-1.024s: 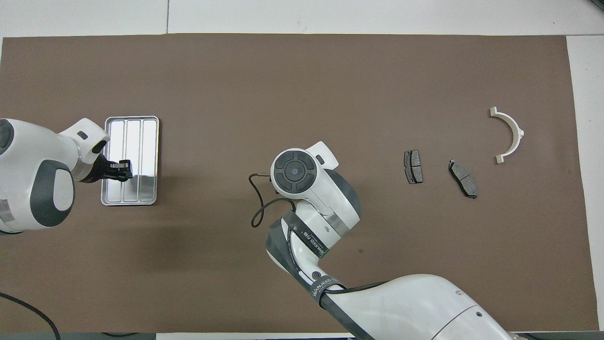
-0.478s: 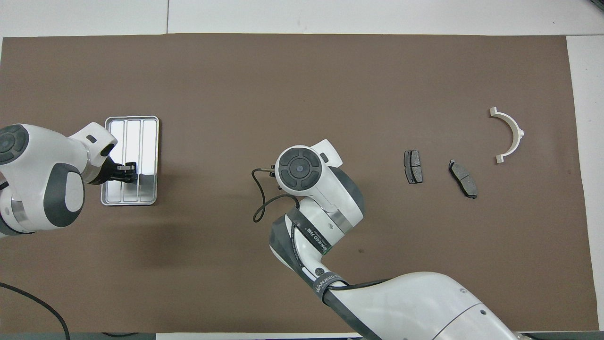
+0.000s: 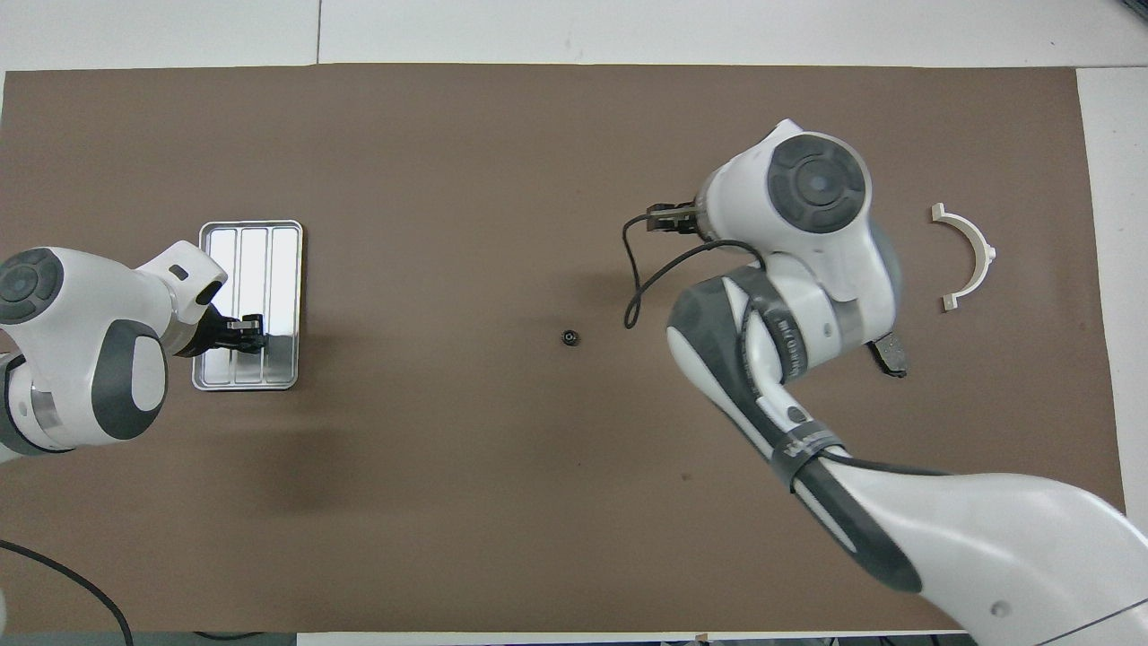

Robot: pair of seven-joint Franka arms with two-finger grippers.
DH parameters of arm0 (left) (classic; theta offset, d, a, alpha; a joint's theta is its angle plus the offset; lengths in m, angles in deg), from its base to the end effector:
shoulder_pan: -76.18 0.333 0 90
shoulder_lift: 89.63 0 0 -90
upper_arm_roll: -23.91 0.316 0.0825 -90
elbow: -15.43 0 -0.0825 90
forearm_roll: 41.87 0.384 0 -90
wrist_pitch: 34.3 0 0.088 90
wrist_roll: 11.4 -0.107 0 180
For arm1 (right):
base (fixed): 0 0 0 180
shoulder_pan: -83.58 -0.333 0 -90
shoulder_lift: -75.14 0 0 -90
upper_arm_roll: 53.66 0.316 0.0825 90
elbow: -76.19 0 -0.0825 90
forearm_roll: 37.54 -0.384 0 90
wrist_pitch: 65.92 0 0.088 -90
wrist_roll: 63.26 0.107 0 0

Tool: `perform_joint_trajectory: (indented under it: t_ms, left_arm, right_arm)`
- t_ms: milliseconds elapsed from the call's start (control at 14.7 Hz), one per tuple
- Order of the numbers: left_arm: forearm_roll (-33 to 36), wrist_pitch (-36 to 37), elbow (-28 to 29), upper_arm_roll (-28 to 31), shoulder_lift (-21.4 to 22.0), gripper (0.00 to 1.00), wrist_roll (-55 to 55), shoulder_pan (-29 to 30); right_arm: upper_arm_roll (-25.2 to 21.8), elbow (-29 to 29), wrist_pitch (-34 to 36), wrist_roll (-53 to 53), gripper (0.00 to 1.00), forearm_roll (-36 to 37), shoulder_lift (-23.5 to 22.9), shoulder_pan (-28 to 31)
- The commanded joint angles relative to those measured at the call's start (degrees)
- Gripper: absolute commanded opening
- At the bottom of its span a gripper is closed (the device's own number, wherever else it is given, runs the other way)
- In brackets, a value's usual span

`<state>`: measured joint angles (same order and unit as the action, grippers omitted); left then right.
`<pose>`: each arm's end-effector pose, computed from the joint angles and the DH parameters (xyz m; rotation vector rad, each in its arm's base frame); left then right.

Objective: Pick bearing gear from pile to tray
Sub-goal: 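Open the left gripper over the tray while the right arm returns to rest, then grasp the second bearing at the table center with the left gripper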

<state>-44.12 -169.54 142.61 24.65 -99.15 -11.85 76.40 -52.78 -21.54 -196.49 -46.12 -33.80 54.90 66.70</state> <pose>0.5422 0.0086 0.2989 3.1153 0.0576 -0.0391 0.6425 0.2030 0.4085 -3.1018 -0.0718 -0.3497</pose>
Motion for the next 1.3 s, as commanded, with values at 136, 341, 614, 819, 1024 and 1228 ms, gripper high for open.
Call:
perform_joint_trajectory:
  t_ms: [136, 341, 614, 819, 1024, 1228]
  left_arm:
    - [0.7, 1.7, -1.9, -0.3, 0.6, 1.00, 0.0, 0.4]
    - [0.6, 11.4, -12.0, -0.8, 0.0, 1.00, 11.3, -2.7]
    - [0.5, 11.0, -15.9, -0.8, -1.1, 1.00, 37.7, -17.1]
    - [0.1, 10.5, -20.6, -0.8, -5.0, 1.00, 52.8, -26.8]
    - [0.5, 12.5, -32.2, -0.3, -16.2, 1.00, 66.1, -36.1]
    - [0.8, 10.1, -32.3, -0.4, -18.1, 1.00, 66.7, -37.4]
  right_arm:
    - [1.1, 0.5, 4.8, -34.8, 0.90, -0.1, 6.3, 13.3]
    - [0.7, 5.0, 16.8, -38.9, 0.90, -0.6, 10.9, 16.5]
    - [0.2, 17.2, 44.0, -24.5, 0.90, -3.7, 11.6, 18.2]
    - [0.3, 17.6, 47.3, -18.0, 0.91, -3.4, 14.8, 18.1]
    - [0.8, 16.2, 45.3, -15.8, 0.90, -3.2, 16.0, 17.8]
    - [0.8, 9.0, 39.9, -17.2, 0.92, -4.6, 18.3, 18.2]
